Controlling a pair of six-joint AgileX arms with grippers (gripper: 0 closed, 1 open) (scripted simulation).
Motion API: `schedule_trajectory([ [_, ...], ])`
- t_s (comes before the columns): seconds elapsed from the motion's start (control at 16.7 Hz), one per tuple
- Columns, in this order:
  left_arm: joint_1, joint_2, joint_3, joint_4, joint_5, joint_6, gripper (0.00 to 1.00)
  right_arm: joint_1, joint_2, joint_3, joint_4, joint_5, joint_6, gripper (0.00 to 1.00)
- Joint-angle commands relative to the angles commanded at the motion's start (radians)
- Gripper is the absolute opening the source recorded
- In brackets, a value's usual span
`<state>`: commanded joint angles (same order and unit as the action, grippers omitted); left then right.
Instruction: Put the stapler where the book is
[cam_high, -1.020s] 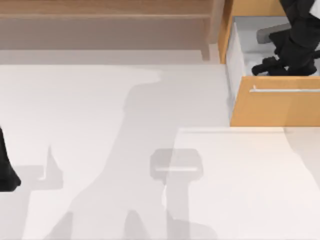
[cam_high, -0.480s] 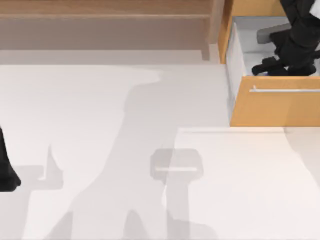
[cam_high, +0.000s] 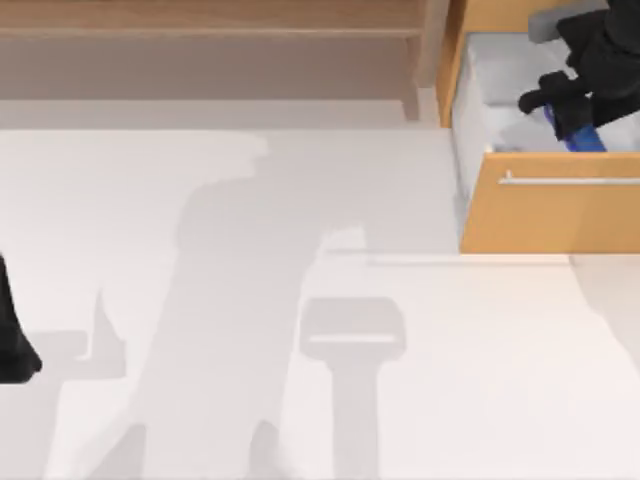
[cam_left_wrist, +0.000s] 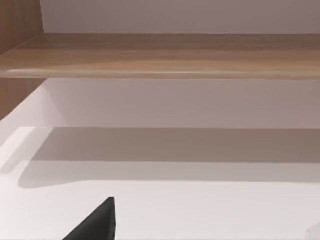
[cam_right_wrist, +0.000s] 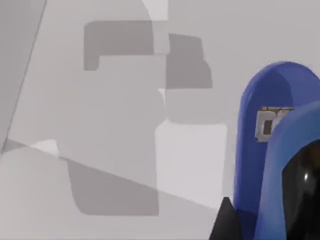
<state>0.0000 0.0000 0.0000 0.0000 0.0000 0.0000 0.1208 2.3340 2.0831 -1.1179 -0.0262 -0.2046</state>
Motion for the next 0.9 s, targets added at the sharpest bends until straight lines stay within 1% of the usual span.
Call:
schedule_trajectory([
  [0.3, 0.000, 0.000, 0.000, 0.000, 0.000, 0.000, 1.00, -0.088, -0.171, -0.056, 0.034, -0.026, -0.028, 0.00],
  [0.6, 0.000, 0.000, 0.000, 0.000, 0.000, 0.000, 1.00, -0.265, -0.278, -0.184, 0.079, -0.035, -0.065, 0.00],
  [0.9, 0.000, 0.000, 0.000, 0.000, 0.000, 0.000, 1.00, -0.442, -0.333, -0.349, 0.118, -0.028, -0.122, 0.00],
])
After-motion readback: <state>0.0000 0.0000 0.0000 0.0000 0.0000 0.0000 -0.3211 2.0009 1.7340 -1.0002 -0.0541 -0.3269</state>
